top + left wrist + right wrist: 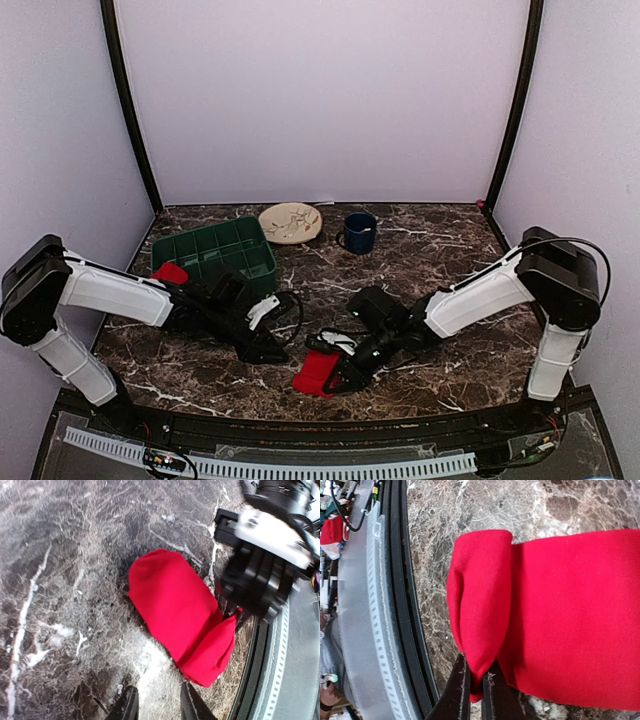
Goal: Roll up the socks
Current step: Roll the sock at the center of the board.
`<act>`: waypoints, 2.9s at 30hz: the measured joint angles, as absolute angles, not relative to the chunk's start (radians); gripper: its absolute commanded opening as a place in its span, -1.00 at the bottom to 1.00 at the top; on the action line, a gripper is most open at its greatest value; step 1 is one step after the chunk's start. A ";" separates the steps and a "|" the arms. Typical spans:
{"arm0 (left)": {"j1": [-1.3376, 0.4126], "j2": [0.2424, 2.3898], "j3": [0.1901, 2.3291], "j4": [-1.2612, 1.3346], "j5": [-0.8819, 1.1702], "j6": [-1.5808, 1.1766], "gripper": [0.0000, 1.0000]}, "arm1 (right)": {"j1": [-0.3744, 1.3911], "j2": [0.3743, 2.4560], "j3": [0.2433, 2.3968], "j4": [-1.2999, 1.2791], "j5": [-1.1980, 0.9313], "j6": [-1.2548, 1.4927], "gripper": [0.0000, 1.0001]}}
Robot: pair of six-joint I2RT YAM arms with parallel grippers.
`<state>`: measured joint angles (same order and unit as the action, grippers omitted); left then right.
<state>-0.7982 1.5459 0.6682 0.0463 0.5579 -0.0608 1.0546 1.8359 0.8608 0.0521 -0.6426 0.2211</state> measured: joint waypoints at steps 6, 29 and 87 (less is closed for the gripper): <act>-0.855 1.494 0.626 0.097 0.504 -0.009 -0.34 | 1.013 1.844 0.839 0.078 -0.727 0.283 -1.00; -1.054 1.522 0.658 0.130 0.366 0.364 -0.24 | 0.951 1.875 0.755 0.210 -0.906 0.466 -1.00; -1.098 1.768 0.866 0.010 0.422 0.538 -1.00 | 0.921 1.848 0.725 0.214 -0.908 0.452 -0.30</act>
<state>-1.0977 1.7683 0.8658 0.0097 0.4217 0.5381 0.9215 1.8481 0.7250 0.2138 -0.9077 0.4519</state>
